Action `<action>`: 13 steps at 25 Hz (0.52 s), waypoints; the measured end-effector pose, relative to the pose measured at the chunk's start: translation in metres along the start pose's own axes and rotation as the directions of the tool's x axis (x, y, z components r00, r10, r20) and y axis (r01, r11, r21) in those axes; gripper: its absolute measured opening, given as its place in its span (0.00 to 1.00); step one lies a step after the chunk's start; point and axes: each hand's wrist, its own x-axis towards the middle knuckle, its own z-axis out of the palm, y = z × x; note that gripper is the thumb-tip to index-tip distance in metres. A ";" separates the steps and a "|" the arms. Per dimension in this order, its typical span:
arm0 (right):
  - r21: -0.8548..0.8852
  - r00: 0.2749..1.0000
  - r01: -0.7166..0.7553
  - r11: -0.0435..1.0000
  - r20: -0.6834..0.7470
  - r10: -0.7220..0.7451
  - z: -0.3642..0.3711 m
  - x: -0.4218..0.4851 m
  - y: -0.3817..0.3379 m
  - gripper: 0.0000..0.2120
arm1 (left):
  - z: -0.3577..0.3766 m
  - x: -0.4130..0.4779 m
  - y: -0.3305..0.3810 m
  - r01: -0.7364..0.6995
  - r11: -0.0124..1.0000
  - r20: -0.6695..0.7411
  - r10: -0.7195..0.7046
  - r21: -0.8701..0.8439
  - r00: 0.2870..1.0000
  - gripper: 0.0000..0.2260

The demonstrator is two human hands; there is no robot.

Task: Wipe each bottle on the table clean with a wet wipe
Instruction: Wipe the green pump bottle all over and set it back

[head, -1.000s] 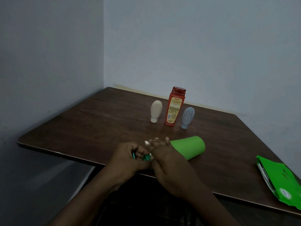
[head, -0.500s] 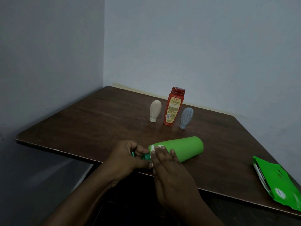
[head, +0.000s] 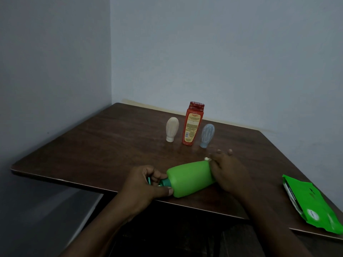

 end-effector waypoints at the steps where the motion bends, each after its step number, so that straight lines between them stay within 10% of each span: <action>1: -0.009 0.998 -0.060 0.998 -0.009 0.060 -0.002 0.001 0.009 0.23 | 0.000 0.000 0.000 0.004 1.000 0.002 -0.004 -0.006 1.000 0.15; 5: -0.088 0.984 -0.144 0.986 -0.118 0.133 0.004 -0.011 -0.006 0.21 | 0.000 0.000 -0.001 0.017 1.000 0.002 -0.017 -0.012 1.000 0.16; 13: 0.126 0.934 0.358 0.925 -0.057 -0.354 0.030 -0.055 -0.087 0.23 | -0.013 -0.013 -0.003 0.002 1.000 0.018 -0.001 -0.028 1.000 0.13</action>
